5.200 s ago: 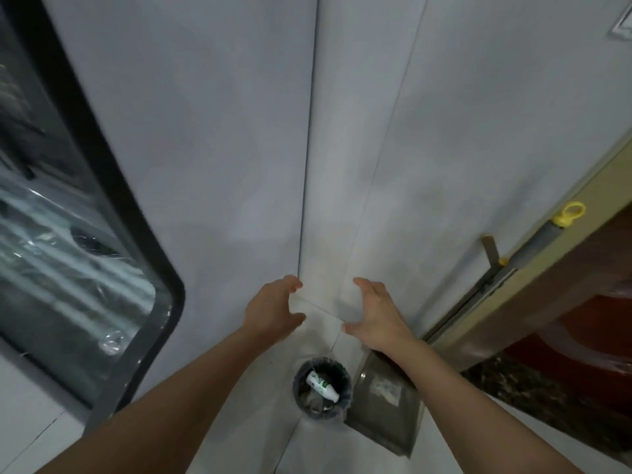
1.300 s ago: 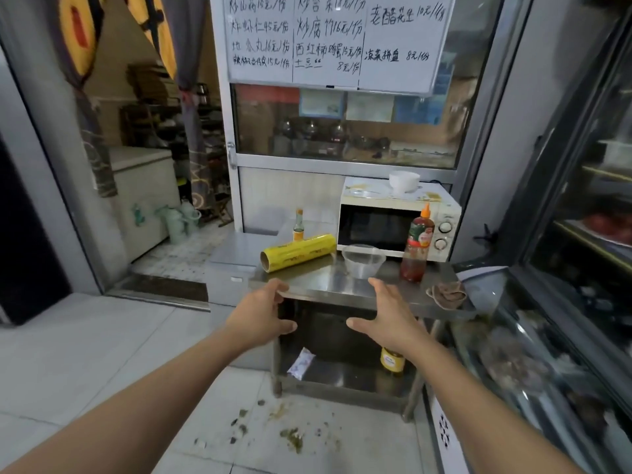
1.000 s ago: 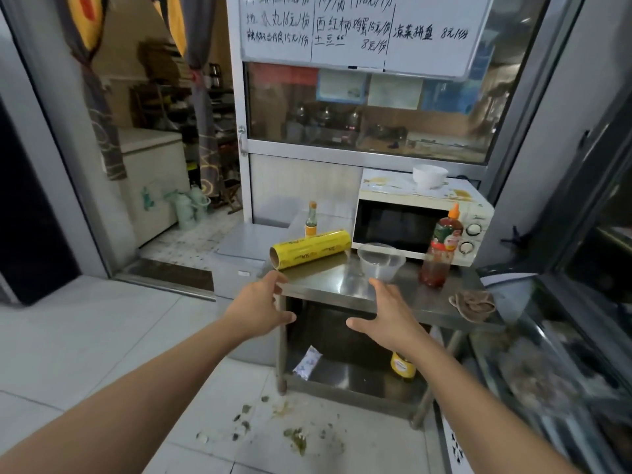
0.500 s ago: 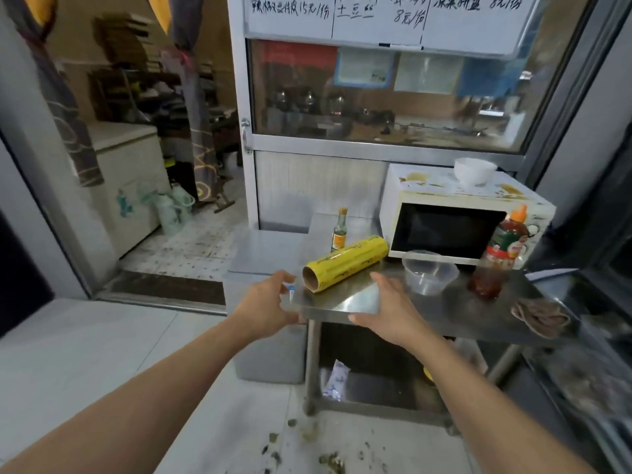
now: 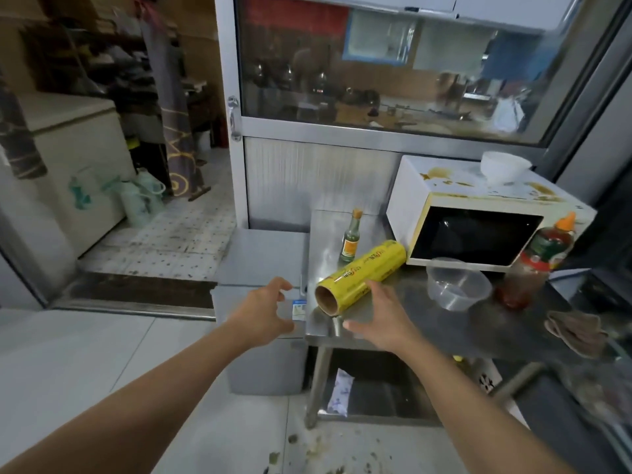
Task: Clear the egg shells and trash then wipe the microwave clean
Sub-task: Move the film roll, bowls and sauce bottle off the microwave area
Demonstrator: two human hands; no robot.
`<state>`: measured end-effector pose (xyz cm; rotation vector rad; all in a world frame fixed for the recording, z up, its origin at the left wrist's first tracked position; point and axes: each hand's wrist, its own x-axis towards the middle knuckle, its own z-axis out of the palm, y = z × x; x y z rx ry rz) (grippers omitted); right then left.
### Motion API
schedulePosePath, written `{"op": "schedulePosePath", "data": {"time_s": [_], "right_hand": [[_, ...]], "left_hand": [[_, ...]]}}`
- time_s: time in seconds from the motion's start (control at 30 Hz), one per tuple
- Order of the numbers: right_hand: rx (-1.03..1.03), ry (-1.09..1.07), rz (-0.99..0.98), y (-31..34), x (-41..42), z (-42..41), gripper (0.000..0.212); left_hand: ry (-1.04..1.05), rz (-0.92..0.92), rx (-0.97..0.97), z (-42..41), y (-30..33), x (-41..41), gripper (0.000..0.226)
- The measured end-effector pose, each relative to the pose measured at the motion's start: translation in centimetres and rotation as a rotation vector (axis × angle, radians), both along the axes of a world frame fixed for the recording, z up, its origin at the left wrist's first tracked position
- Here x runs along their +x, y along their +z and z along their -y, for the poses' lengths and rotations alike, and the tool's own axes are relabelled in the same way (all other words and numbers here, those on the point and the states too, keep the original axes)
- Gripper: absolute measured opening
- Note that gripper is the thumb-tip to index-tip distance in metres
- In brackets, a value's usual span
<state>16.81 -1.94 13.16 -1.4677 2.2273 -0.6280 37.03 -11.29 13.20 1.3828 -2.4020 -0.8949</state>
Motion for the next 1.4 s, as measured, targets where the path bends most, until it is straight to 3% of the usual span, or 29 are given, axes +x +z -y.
{"op": "schedulePosePath", "data": {"time_s": [0.23,0.57,0.8,1.03,1.4], "right_hand": [[0.010,-0.097,0.110,-4.3,-2.0,6.8,0.097],[0.103,-0.289,0.144,-9.1,-2.7,10.5,0.102],[0.075,-0.519,0.201,-11.3,-0.9,12.5,0.108],[0.019,-0.742,0.198,-12.7,1.7,14.3,0.094],[-0.072,-0.850,0.232,-15.9,2.6,15.2,0.105]], "left_hand": [[-0.073,0.084,0.013,7.4,-2.0,-4.0,0.063],[-0.271,0.071,0.110,14.3,-6.4,-9.8,0.065],[-0.566,0.090,0.150,19.3,-9.9,-12.8,0.077],[-0.850,0.076,0.074,21.9,-12.8,-14.3,0.089],[-0.838,-0.049,0.041,21.6,-14.7,-15.5,0.094]]}}
